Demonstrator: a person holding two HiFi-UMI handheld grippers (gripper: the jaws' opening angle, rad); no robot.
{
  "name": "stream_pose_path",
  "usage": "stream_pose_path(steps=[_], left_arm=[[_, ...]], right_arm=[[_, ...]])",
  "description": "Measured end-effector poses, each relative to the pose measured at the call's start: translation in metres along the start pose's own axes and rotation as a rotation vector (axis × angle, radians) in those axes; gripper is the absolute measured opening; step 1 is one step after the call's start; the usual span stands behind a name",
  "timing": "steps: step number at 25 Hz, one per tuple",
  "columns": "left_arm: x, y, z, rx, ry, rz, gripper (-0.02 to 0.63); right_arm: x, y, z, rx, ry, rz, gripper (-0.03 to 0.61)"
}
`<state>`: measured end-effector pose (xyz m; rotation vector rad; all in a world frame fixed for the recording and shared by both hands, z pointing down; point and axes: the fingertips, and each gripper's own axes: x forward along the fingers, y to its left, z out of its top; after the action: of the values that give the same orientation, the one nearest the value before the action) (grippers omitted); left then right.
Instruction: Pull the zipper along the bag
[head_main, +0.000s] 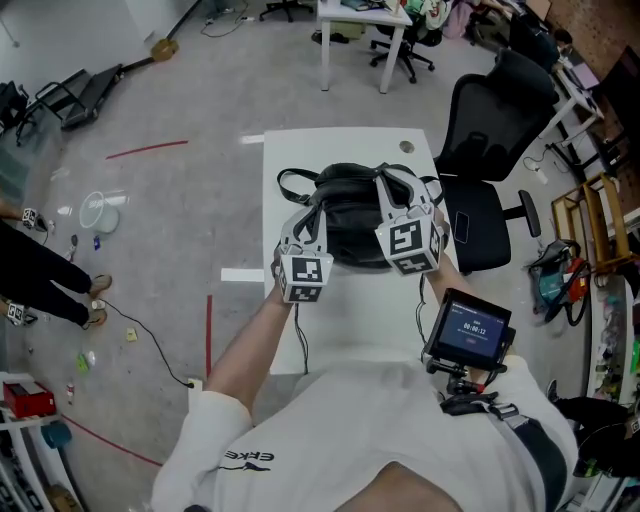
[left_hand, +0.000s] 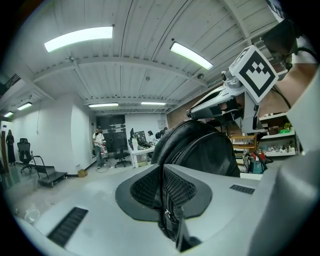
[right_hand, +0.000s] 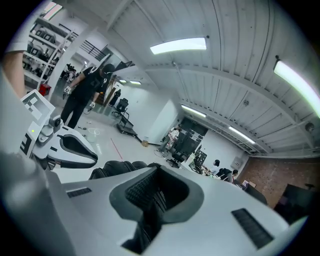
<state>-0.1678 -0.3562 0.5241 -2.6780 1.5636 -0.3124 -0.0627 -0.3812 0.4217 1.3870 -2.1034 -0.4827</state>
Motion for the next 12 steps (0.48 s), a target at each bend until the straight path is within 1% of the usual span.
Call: stream_pose_path(steps=[12], left_arm=[[-0.002, 0.006, -0.005, -0.029, -0.012, -0.025, 0.005]], right_arm=[[0.017, 0.024, 0.015, -0.104, 0.044, 0.043, 0.020]])
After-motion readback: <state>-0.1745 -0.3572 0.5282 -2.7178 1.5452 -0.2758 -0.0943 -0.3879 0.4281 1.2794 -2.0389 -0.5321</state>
